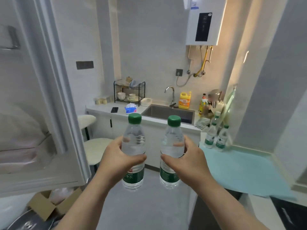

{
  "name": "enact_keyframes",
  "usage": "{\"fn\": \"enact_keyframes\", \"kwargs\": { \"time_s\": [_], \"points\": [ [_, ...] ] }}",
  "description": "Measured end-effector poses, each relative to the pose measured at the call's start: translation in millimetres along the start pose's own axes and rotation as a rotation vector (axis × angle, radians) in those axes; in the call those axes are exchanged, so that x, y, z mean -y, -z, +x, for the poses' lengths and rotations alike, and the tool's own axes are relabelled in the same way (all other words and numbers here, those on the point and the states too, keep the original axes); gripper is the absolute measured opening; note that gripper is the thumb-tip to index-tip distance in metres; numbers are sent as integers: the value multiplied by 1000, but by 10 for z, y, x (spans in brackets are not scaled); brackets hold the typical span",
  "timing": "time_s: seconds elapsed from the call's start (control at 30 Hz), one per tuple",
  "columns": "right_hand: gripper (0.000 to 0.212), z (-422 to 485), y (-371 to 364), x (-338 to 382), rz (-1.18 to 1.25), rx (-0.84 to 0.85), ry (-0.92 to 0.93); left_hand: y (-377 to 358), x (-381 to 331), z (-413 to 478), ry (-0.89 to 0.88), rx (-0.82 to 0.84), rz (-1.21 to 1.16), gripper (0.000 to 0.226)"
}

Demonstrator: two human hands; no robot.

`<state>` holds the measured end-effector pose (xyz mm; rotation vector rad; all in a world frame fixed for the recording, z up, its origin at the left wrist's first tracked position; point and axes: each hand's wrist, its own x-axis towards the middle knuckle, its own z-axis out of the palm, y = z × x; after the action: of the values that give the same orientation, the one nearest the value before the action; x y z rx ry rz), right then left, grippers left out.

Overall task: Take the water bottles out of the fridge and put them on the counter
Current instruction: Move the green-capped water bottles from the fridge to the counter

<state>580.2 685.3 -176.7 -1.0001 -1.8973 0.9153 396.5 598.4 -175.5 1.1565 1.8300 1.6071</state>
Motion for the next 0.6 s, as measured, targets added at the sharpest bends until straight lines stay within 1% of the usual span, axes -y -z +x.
{"fn": "enact_keyframes", "kwargs": {
  "time_s": [0.1, 0.23, 0.33, 0.43, 0.6],
  "points": [
    [57, 109, 391, -242, -28, -67, -53, -495, -84, 140, 7, 67, -20, 47],
    [54, 230, 857, -533, -42, -139, -94, -1105, -160, 327, 15, 166, -56, 52],
    [51, 311, 1152, -762, -52, -203, -150, -1560, -216, 460, -4, 260, -81, 47],
    [50, 413, 1341, -985, -74, -266, -208, -1927, -218, 621, -3, 328, -101, 46],
    [49, 833, 1600, -1449, -113, -380, -309, -2590, -97, 1143, 28, 409, -129, 45]
  ]
}}
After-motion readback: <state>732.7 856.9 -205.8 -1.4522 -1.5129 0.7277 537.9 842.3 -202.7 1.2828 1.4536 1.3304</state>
